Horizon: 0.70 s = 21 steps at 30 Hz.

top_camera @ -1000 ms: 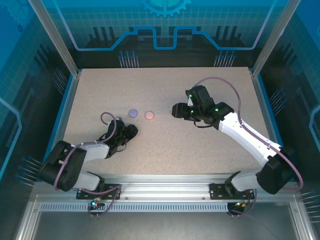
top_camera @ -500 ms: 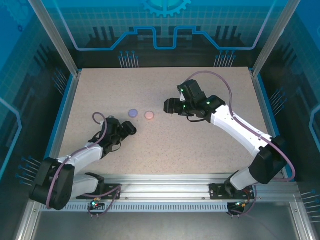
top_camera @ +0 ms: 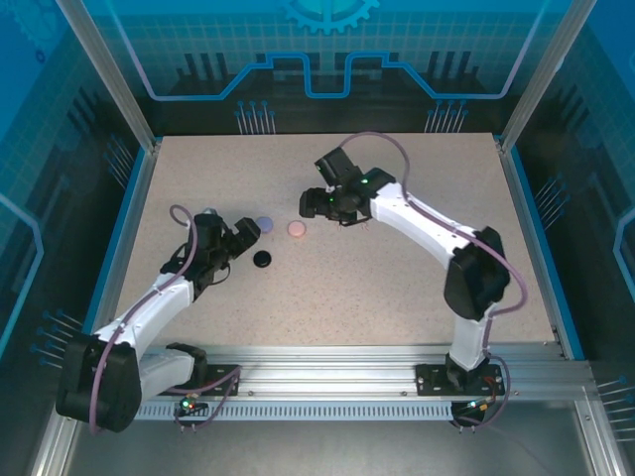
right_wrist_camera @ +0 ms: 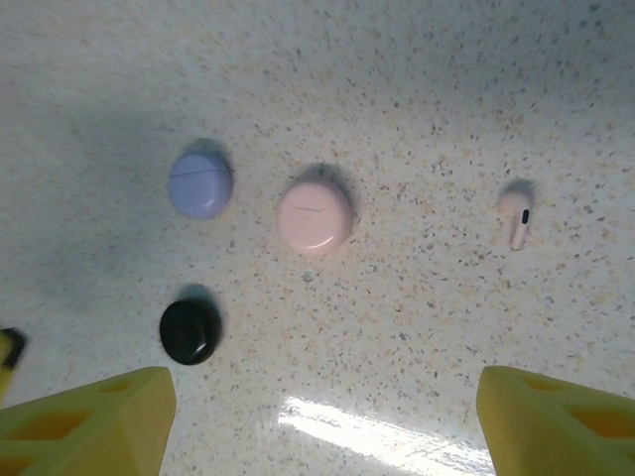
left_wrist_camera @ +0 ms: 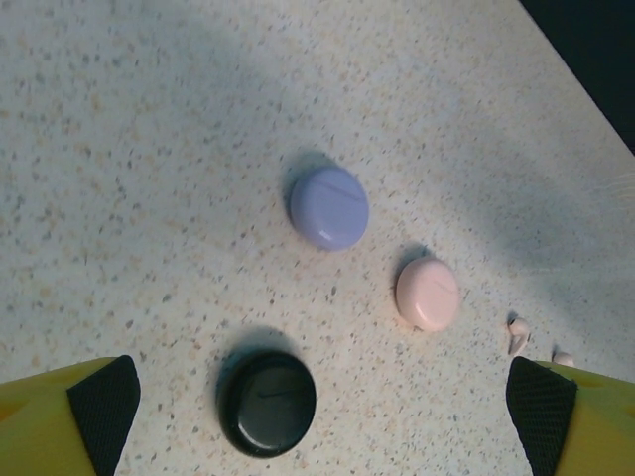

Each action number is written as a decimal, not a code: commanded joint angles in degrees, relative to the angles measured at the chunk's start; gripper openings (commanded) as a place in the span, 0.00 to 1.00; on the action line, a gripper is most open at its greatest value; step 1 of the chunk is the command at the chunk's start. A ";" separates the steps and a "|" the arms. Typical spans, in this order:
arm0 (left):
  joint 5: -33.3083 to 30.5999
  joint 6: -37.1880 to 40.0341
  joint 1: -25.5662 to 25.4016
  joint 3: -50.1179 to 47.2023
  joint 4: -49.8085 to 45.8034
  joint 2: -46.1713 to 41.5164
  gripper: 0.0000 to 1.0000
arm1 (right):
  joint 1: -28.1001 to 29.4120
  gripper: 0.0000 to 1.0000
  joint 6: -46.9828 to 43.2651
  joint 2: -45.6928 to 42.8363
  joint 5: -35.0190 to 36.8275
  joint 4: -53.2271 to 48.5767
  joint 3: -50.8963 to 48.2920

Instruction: Insert wireless bluetooth earbuds into charging case

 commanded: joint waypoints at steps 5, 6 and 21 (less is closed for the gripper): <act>1.28 4.28 4.24 7.18 -4.10 3.66 0.99 | 3.11 0.81 3.36 15.48 4.84 -11.15 15.08; 1.55 3.83 5.01 8.05 -4.78 4.23 0.99 | 3.42 0.81 3.49 17.76 5.61 -12.59 17.59; 6.30 -0.88 11.42 10.16 -2.74 6.41 0.99 | 5.89 0.79 4.19 36.80 10.73 -20.49 39.47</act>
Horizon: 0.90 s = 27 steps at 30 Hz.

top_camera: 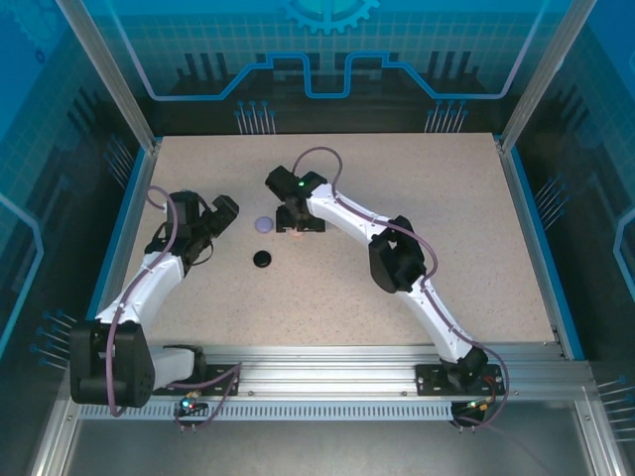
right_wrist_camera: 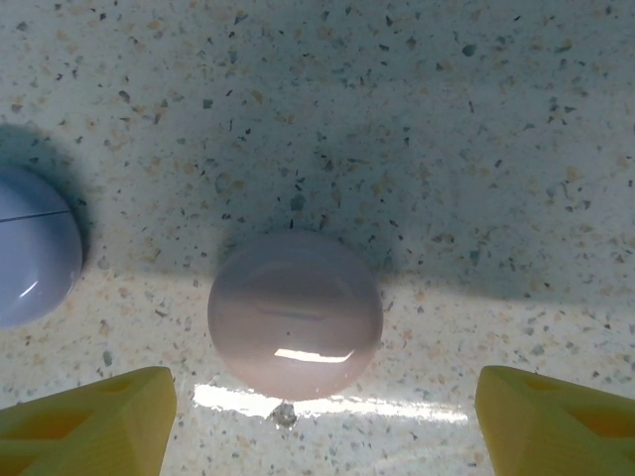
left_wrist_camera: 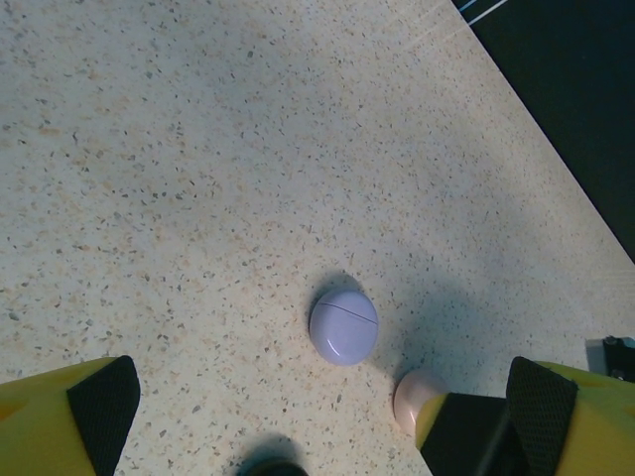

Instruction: Insert wireless bluetooth earbuds into charging case

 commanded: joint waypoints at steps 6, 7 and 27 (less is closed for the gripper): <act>2.71 -2.27 0.67 1.31 1.25 0.34 0.99 | 1.25 0.77 0.44 6.11 4.09 -3.46 8.46; 2.73 -2.50 0.61 1.11 1.59 0.21 0.99 | 1.36 0.77 0.58 6.60 4.59 -3.62 8.93; 5.10 -3.55 0.67 -2.17 6.00 -1.60 0.99 | 1.93 0.63 4.28 11.50 7.07 -3.30 11.38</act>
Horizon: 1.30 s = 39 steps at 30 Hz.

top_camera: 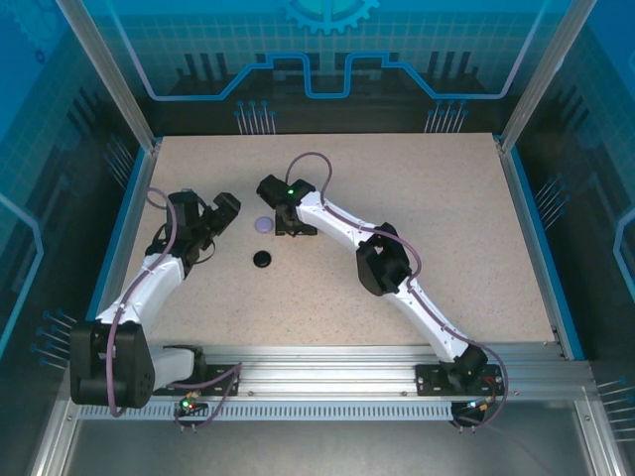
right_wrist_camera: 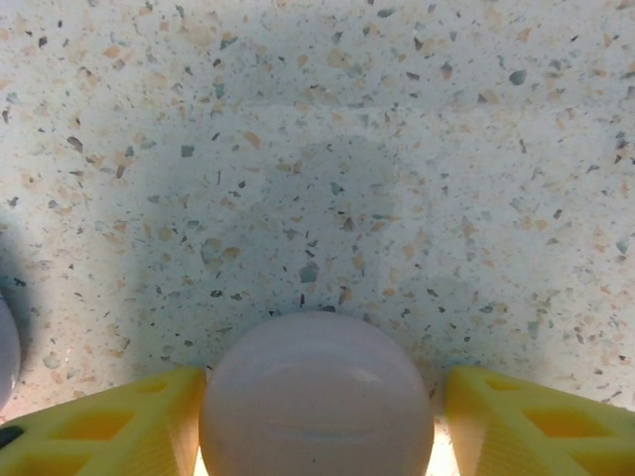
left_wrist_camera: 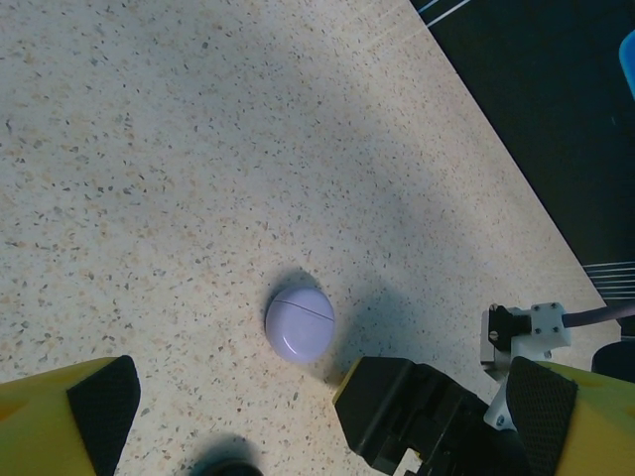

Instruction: Insert wireless bluetooth earbuds into charging case

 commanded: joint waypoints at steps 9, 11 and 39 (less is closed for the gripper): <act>2.38 -1.64 0.62 -1.80 2.20 -3.12 0.99 | -0.21 0.63 2.39 4.05 -0.27 -0.15 1.70; 2.42 -2.59 0.64 -1.89 2.43 -3.24 0.99 | -0.52 0.63 2.22 4.14 -1.02 0.31 1.70; 10.35 -1.11 -7.24 -11.71 18.18 -6.08 0.99 | -2.74 0.35 -0.99 -27.21 -5.26 10.02 -29.04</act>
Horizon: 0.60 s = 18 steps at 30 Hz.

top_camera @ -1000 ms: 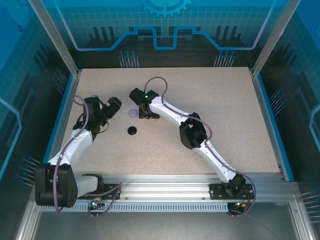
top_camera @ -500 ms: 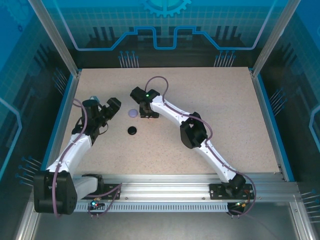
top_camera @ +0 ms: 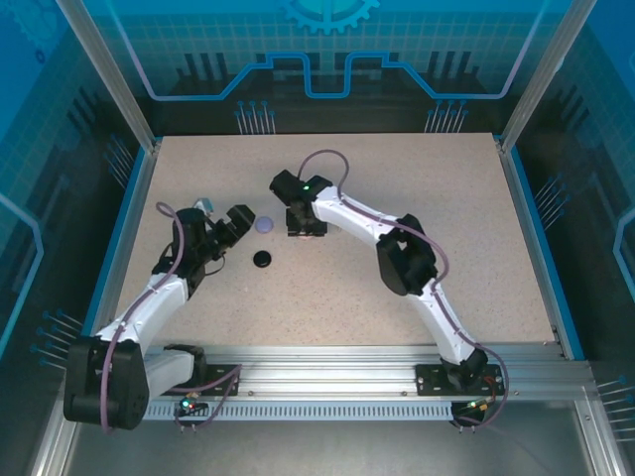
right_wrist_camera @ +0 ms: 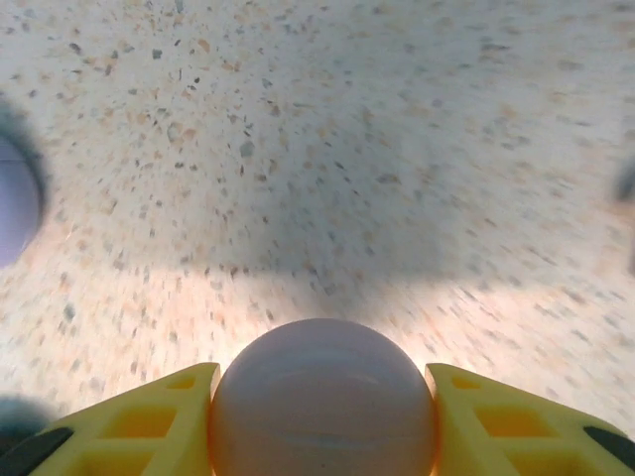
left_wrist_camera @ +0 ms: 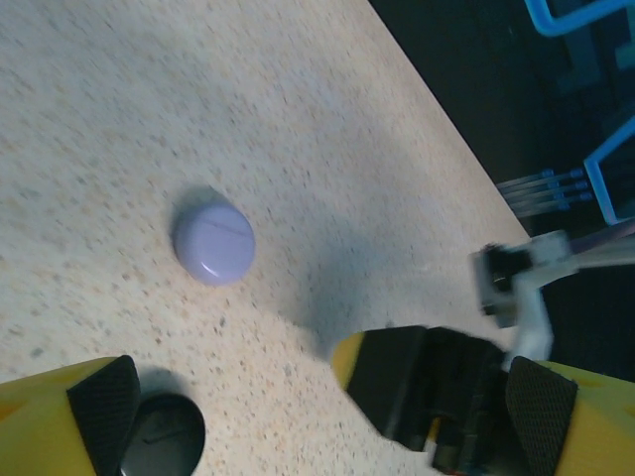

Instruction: Insert wireless bluetooth earbuds into charging case

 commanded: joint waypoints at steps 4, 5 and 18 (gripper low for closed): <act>1.51 0.01 -7.02 -2.33 10.67 1.13 0.99 | -3.55 0.35 1.91 -17.22 -1.49 7.21 -16.51; 0.79 -0.08 -8.41 -2.37 11.65 1.76 0.99 | -4.39 0.35 2.59 -19.91 -1.79 8.51 -19.77; -1.31 -0.88 -23.57 -0.49 35.17 17.00 0.99 | -14.81 0.36 17.74 -47.50 -7.32 21.84 -52.59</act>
